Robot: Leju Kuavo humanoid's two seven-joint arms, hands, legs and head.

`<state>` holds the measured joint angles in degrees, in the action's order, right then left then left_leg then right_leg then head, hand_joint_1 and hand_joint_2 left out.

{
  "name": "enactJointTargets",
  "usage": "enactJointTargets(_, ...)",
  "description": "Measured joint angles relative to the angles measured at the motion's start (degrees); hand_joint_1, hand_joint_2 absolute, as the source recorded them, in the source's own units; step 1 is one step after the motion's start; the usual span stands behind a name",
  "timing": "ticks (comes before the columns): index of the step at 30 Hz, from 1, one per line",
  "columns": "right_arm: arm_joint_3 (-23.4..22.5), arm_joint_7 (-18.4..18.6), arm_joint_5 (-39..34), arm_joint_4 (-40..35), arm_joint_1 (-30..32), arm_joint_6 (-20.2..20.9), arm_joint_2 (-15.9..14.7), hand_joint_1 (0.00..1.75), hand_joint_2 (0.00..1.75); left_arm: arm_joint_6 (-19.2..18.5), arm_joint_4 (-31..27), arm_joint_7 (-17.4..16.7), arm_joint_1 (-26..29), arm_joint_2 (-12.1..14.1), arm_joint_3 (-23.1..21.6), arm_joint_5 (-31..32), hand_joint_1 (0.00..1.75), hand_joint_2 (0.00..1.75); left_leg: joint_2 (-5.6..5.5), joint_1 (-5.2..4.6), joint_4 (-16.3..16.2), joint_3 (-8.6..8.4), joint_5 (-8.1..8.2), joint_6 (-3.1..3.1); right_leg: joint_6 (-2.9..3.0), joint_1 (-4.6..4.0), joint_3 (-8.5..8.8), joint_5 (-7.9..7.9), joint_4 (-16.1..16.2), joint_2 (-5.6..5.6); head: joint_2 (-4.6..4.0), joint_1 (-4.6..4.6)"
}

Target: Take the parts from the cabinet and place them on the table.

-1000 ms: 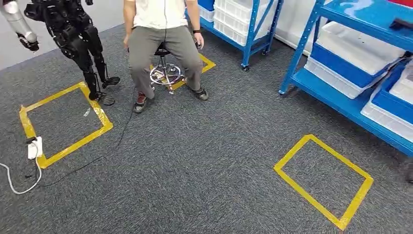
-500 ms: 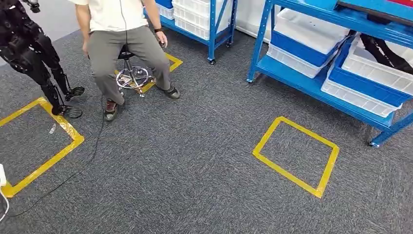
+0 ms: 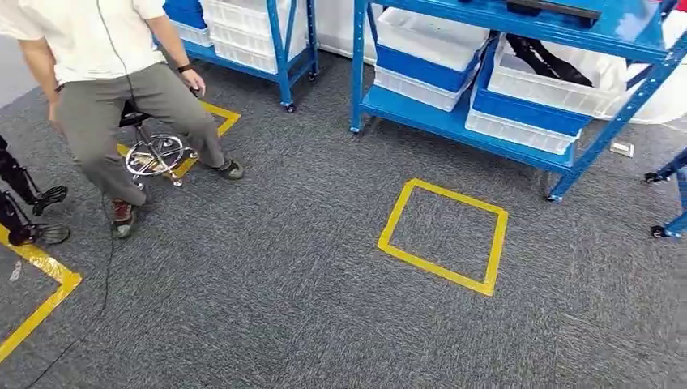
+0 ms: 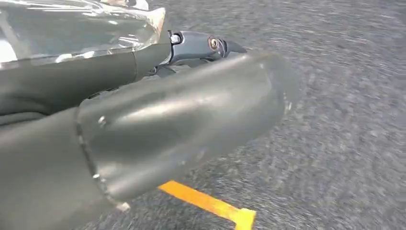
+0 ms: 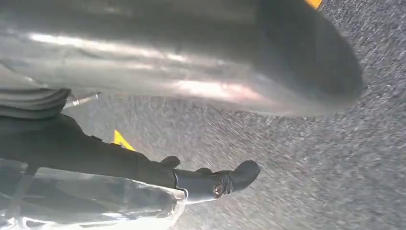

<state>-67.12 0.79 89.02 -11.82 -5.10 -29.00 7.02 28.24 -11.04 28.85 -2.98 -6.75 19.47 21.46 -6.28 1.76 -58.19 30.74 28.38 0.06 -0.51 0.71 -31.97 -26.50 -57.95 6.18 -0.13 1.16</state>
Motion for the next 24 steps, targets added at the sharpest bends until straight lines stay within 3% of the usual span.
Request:
enactJointTargets(2,0.0,0.04,0.0,0.0,-0.05,0.0,-0.04,0.0,0.0,0.09,0.0,-0.02,-0.11,-0.07,-0.04,0.07,0.0,0.0,1.35,-0.43,-0.07,0.19,0.2,0.07,-0.79,0.18,-0.95,0.48,0.31,1.24,0.0,0.0)
enactJointTargets(3,0.0,0.09,0.0,0.0,0.16,0.0,-0.04,0.0,0.0,0.09,-0.02,-0.02,-0.12,-0.09,-0.04,0.07,0.0,0.0,1.97,-0.73,-0.05,0.2,0.1,0.45,-1.15,0.52,-1.09,0.7,0.53,1.92,0.0,0.0)
enactJointTargets(4,0.0,0.15,0.0,0.0,0.36,0.0,-0.07,0.0,0.0,0.13,-0.02,-0.02,-0.14,-0.18,-0.04,0.07,0.0,0.0,2.83,-0.54,0.53,0.07,-0.31,1.07,-1.72,0.21,-1.81,0.82,0.62,2.71,0.0,-0.02)
enactJointTargets(5,0.0,0.17,0.0,0.02,0.43,-0.02,-0.13,0.0,0.0,0.13,-0.02,0.0,-0.29,-0.31,-0.04,0.07,0.0,0.0,3.92,-0.47,0.96,0.02,-0.7,1.72,-1.63,0.35,-2.14,0.1,-0.88,-0.67,0.0,-0.02)
enactJointTargets(6,0.0,0.17,0.02,0.02,0.32,-0.02,-0.07,0.0,0.0,0.16,-0.02,-0.02,-0.19,-0.24,-0.02,0.04,0.0,0.0,4.63,-0.5,1.03,0.13,-0.78,2.24,-1.2,0.05,-3.64,-1.64,-3.69,-3.22,0.0,-0.4)
enactJointTargets(7,0.02,0.15,0.07,0.02,0.16,-0.02,0.0,0.0,0.0,0.15,-0.02,-0.02,-0.08,-0.2,0.0,0.04,0.0,0.0,5.6,-0.67,1.03,0.21,-0.76,2.35,-0.87,0.05,-5.8,-3.75,-7.93,-4.52,0.0,-0.62)
enactJointTargets(8,0.05,0.07,0.13,0.02,0.08,-0.02,0.0,0.0,0.0,0.15,-0.02,-0.04,0.02,-0.22,0.0,0.04,0.0,0.0,6.65,-0.82,1.02,0.24,-0.74,2.38,-0.72,0.1,-7.97,-5.66,-12.56,-5.1,0.0,-0.57)
enactJointTargets(9,0.07,0.0,0.13,0.02,0.11,-0.02,0.02,0.0,0.0,0.15,0.0,-0.07,0.06,-0.24,0.0,0.04,0.0,0.0,7.69,-0.93,0.99,0.33,-0.73,2.4,-0.82,0.1,-9.72,-6.98,-16.75,-5.34,0.0,-0.57)
enactJointTargets(10,0.09,0.0,0.13,0.02,0.24,-0.02,0.02,0.0,0.0,0.13,0.0,-0.09,0.04,-0.24,-0.02,0.04,0.0,0.0,8.5,-0.99,0.98,0.35,-0.72,2.4,-1.17,0.13,-10.0,-7.05,-17.97,-5.45,0.0,-0.59)
enactJointTargets(11,0.07,0.0,0.09,0.02,0.34,-0.02,0.0,0.0,0.0,0.13,0.0,-0.09,0.01,-0.26,-0.02,0.04,0.0,0.0,9.3,-0.98,0.97,0.35,-0.7,2.36,-1.53,0.21,-8.87,-6.35,-16.3,-5.61,0.0,-0.57)
enactJointTargets(13,0.07,0.02,0.11,0.02,0.4,-0.02,-0.13,0.0,0.0,0.13,0.0,-0.09,-0.05,-0.35,-0.02,0.04,0.0,0.0,10.73,-0.94,0.95,0.2,-0.62,2.21,-2.45,0.31,-3.25,-3.03,-6.73,-6.96,0.0,-0.61)
enactJointTargets(14,0.09,0.02,0.13,0.02,0.3,-0.02,-0.18,0.0,0.0,0.13,0.0,-0.09,-0.06,-0.39,-0.02,0.04,0.0,0.0,11.36,-0.95,0.88,0.04,-0.52,1.99,-2.61,0.42,-0.12,-1.64,-1.48,-9.07,0.0,-0.64)
enactJointTargets(15,0.11,0.02,0.11,0.02,0.12,-0.02,-0.09,0.0,0.0,0.13,-0.02,-0.11,-0.05,-0.35,-0.02,0.04,0.0,0.0,11.96,-1.57,0.79,-0.01,-0.22,1.52,-2.0,0.03,0.32,-1.61,0.26,-11.11,0.0,-0.59)
enactJointTargets(19,0.13,-0.04,-0.04,0.02,0.33,-0.02,-0.09,0.0,0.0,0.13,-0.02,-0.09,-0.41,-0.39,-0.02,0.07,0.0,0.0,14.12,-1.27,0.95,-0.94,0.17,0.2,-0.58,-0.2,-0.07,-1.1,0.55,-8.41,0.0,-0.53)
enactJointTargets(20,0.13,-0.04,-0.09,0.02,0.36,-0.02,-0.07,0.0,0.0,0.13,-0.04,-0.11,-0.46,-0.37,-0.04,0.09,0.0,0.0,13.04,-0.79,0.41,-0.79,0.65,-0.32,-0.01,1.01,0.68,-0.76,0.73,-7.78,0.0,-0.55)
enactJointTargets(21,0.13,-0.04,-0.15,0.02,0.36,0.0,-0.02,0.0,0.0,0.11,-0.04,-0.09,-0.49,-0.31,-0.04,0.13,0.0,0.0,9.97,-0.71,-1.58,-0.14,2.47,-0.56,0.22,0.85,0.58,-0.67,0.71,-7.1,0.0,-0.24)
enactJointTargets(22,0.13,-0.04,-0.2,0.02,0.26,0.0,-0.04,0.0,0.0,0.11,-0.04,-0.11,-0.47,-0.33,-0.04,0.15,0.0,0.0,8.23,-0.66,-5.01,1.2,4.83,-0.6,0.76,0.79,0.48,-0.43,0.67,-6.71,0.0,-0.18)
enactJointTargets(23,0.13,-0.04,-0.24,0.02,0.12,0.02,-0.02,0.0,0.0,0.11,-0.02,-0.13,-0.26,-0.33,-0.04,0.26,0.0,0.0,6.95,-0.65,-10.54,3.68,7.77,-0.67,0.83,0.71,0.3,-0.38,0.65,-5.79,0.0,-0.24)
enactJointTargets(24,0.13,-0.04,-0.44,0.02,0.12,0.15,0.02,0.0,0.0,0.09,-0.02,-0.17,-0.13,-0.31,-0.07,0.42,0.0,0.0,6.57,-0.65,-14.55,5.55,9.39,-0.69,0.94,0.59,0.19,-0.3,0.63,-5.02,0.0,-0.13)
